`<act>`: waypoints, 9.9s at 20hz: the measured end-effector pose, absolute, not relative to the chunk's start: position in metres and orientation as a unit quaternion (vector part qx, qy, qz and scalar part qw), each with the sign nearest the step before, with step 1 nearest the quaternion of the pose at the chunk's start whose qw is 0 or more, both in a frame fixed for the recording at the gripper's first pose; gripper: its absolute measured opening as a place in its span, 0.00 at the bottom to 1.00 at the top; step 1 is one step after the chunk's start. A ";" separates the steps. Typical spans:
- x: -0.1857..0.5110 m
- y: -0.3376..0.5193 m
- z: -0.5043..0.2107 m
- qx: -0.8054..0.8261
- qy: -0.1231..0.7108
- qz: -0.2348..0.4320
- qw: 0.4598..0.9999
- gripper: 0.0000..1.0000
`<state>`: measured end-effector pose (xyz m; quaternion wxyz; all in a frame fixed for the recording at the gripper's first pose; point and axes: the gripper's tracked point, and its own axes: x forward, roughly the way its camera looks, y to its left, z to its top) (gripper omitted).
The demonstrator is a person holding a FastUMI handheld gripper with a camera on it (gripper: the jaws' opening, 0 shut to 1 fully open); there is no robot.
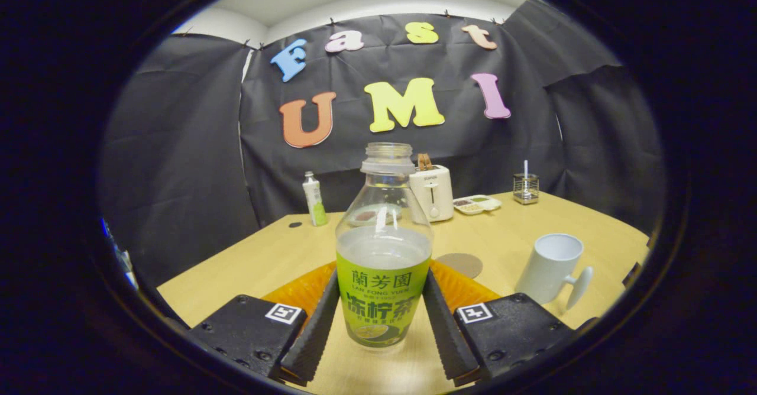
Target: Take the bottle from table, then pour the juice into the cup, finally place the bottle on the coaster
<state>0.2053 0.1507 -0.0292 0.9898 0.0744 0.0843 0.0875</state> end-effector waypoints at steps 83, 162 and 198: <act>0.213 0.035 0.063 0.802 0.039 0.317 0.505 0.77; 0.338 0.041 0.017 -0.082 0.045 0.036 0.995 0.81; 0.267 0.039 0.037 -0.110 0.047 0.002 0.993 0.95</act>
